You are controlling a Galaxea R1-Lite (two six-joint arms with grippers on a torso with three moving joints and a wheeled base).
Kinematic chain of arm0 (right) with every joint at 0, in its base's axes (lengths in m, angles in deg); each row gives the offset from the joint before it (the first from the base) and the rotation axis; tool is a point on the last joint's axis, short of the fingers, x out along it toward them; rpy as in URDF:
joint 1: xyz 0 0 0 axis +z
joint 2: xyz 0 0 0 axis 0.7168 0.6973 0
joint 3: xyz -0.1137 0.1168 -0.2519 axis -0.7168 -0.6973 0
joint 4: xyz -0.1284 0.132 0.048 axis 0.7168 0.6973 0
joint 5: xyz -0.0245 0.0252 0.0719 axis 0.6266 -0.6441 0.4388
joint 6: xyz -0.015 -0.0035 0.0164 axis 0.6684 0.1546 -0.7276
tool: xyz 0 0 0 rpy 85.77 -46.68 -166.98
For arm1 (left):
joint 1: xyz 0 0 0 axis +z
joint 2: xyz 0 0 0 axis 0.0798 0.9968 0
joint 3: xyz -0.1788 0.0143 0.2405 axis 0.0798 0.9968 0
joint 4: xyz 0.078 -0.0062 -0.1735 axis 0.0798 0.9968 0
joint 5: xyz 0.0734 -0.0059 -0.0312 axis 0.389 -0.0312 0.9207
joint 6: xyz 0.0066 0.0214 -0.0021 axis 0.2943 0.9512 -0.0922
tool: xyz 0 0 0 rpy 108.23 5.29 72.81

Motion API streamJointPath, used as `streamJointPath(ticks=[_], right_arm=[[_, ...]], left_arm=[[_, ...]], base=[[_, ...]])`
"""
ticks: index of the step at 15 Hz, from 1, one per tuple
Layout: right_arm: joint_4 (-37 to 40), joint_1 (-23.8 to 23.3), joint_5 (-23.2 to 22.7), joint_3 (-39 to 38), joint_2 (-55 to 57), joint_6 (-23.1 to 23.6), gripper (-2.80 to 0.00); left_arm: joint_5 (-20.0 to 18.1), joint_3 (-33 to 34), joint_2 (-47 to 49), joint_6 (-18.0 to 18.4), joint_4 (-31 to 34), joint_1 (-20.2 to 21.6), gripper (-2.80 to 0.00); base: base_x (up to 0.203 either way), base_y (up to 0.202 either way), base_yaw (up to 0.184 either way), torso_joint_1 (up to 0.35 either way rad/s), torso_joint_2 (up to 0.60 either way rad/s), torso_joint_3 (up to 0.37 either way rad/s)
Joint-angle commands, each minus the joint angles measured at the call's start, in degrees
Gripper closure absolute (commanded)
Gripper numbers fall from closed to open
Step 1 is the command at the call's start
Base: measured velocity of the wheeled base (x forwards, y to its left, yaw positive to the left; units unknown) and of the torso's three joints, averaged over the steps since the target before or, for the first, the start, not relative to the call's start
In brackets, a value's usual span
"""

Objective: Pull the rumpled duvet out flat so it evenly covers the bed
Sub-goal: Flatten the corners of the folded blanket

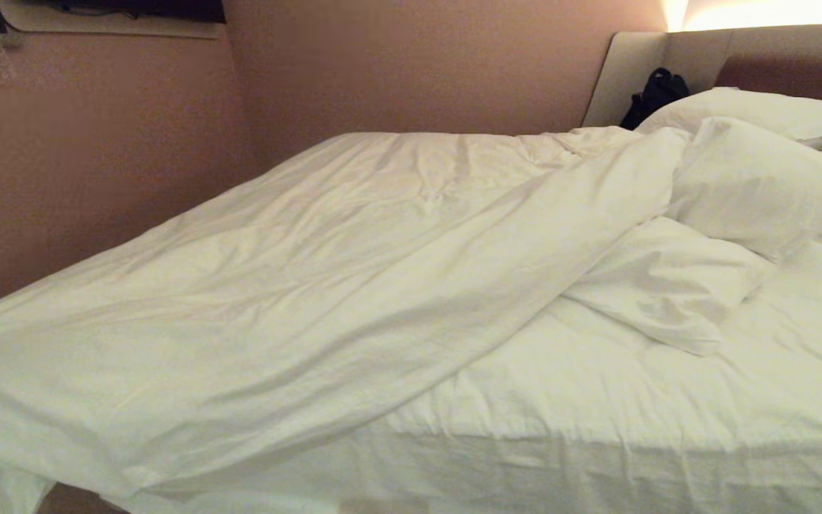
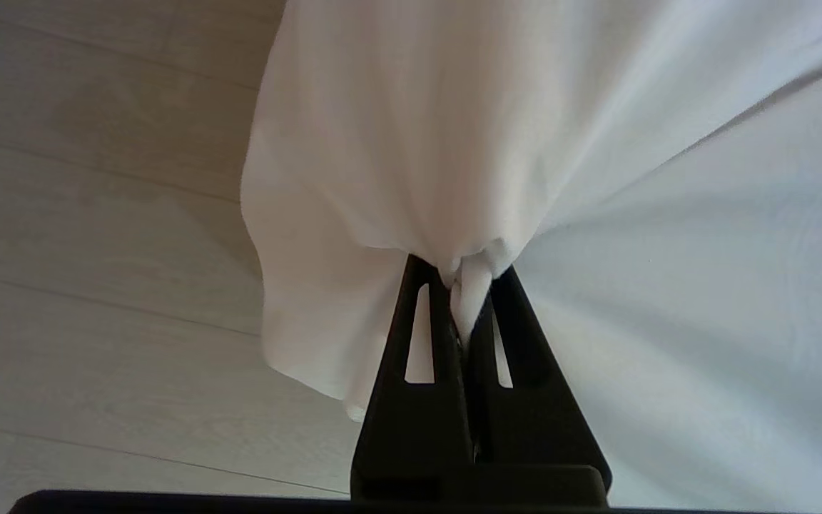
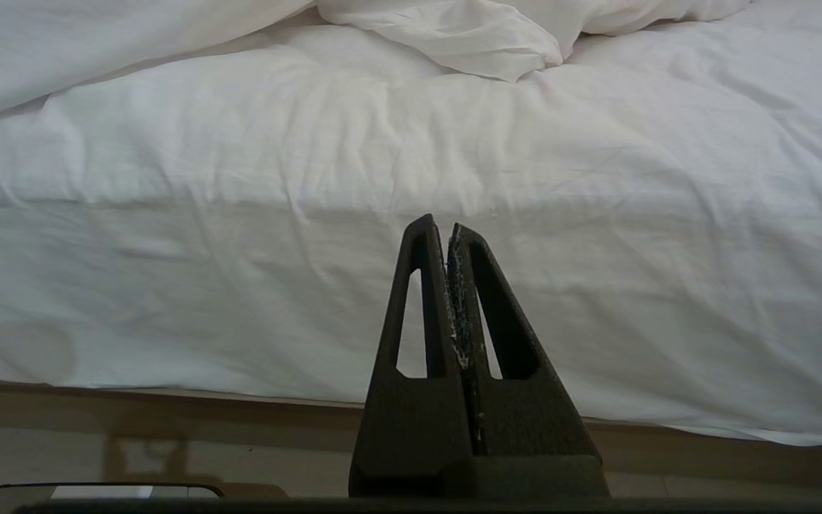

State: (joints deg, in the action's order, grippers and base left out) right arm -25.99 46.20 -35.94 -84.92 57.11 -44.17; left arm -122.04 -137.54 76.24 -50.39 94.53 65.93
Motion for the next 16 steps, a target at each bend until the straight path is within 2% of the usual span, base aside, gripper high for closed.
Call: streamJointPath(ticks=[1,3,5,14,16], right_arm=[[0.0,0.02,0.0,0.0,-0.02,0.01,0.0],[0.0,0.02,0.0,0.0,-0.02,0.01,0.0],[0.0,0.02,0.0,0.0,-0.02,0.01,0.0],[0.0,0.02,0.0,0.0,-0.02,0.01,0.0],[0.0,0.02,0.0,0.0,-0.02,0.01,0.0]], left_arm=[[-0.18,-1.18,0.82,-0.47,0.22,0.88,0.0],[0.65,-1.36,1.32,-0.47,-0.1,0.97,0.0],[3.5,-1.87,2.21,-0.41,-0.2,0.89,0.0],[3.95,0.22,2.07,0.72,-0.09,0.88,0.0],[3.88,1.27,1.79,1.89,-0.2,0.88,0.0]], base=[[0.0,0.0,0.0,0.0,0.0,0.0],[0.0,0.0,0.0,0.0,0.0,0.0],[0.0,0.0,0.0,0.0,0.0,0.0],[0.0,0.0,0.0,0.0,0.0,0.0],[0.0,0.0,0.0,0.0,0.0,0.0]])
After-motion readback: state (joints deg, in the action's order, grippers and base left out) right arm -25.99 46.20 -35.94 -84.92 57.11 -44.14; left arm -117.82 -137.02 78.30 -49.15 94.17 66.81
